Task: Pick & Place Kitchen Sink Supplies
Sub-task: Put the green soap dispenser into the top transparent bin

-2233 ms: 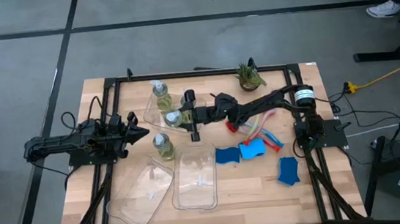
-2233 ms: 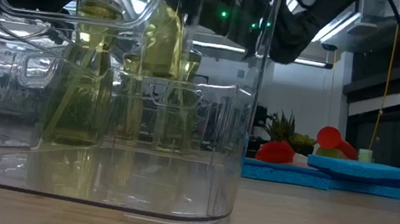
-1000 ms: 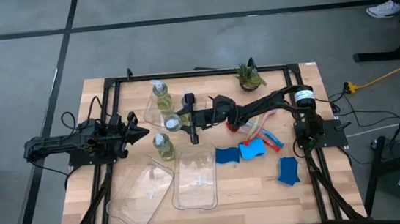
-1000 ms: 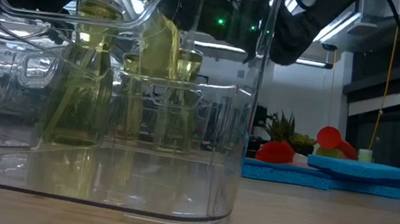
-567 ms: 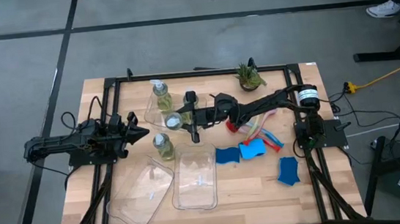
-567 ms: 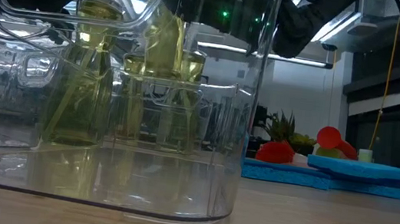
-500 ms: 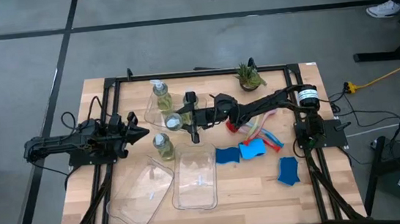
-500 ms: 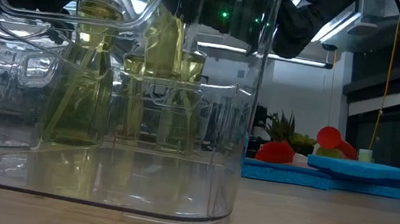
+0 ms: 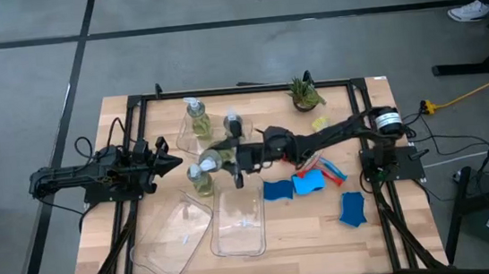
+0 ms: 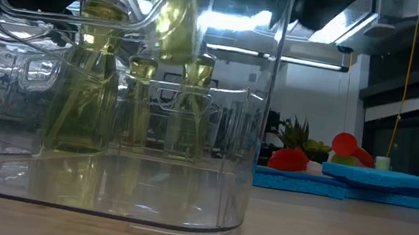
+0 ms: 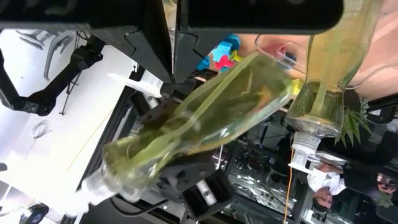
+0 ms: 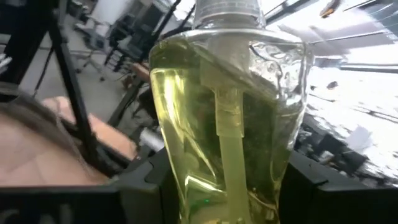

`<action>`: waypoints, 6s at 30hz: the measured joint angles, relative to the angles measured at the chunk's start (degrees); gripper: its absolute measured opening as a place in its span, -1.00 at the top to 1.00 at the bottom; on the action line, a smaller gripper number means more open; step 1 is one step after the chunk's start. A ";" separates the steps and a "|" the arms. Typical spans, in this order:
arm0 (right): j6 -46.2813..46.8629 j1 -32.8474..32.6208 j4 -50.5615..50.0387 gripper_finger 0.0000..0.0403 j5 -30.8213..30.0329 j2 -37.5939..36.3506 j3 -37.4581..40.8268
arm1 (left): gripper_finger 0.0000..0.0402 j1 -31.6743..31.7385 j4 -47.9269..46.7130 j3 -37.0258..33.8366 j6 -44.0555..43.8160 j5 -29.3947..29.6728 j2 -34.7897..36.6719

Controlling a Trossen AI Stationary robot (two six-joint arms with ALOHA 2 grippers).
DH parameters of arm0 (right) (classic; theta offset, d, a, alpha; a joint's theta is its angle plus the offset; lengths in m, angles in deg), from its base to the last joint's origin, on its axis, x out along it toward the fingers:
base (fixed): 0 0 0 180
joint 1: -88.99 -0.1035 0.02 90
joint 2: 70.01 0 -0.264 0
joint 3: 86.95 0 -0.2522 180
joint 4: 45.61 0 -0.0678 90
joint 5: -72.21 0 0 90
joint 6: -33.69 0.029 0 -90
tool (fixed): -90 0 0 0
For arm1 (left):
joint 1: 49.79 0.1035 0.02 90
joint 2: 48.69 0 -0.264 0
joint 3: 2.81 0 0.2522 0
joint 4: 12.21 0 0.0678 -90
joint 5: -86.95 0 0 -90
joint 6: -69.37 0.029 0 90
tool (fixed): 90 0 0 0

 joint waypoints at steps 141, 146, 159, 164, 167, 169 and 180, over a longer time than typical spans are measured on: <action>22.94 7.46 23.78 -0.64 -52.37 5.60 30.06 | 0.95 0.01 -0.02 -0.01 0.01 -0.01 -0.02; 18.88 5.13 27.36 -0.65 -51.86 5.60 30.01 | 0.95 0.02 -0.02 0.00 0.00 0.00 -0.02; 10.70 3.37 31.63 -0.65 -61.10 5.58 29.97 | 0.95 0.00 -0.02 -0.01 0.00 0.00 0.01; 9.48 3.25 31.82 -0.65 -62.97 5.58 29.95 | 0.95 0.01 -0.01 -0.01 0.02 -0.01 -0.02; 7.32 2.46 32.41 -0.65 -63.14 5.58 29.92 | 0.95 0.01 -0.01 0.00 0.00 -0.02 -0.01; 7.16 1.84 33.02 -0.65 -63.90 5.56 29.90 | 0.95 0.02 0.00 0.00 0.01 0.00 0.00; 1.27 0.22 39.95 -0.65 -70.57 5.56 29.86 | 0.95 0.02 -0.02 -0.01 0.01 -0.01 -0.02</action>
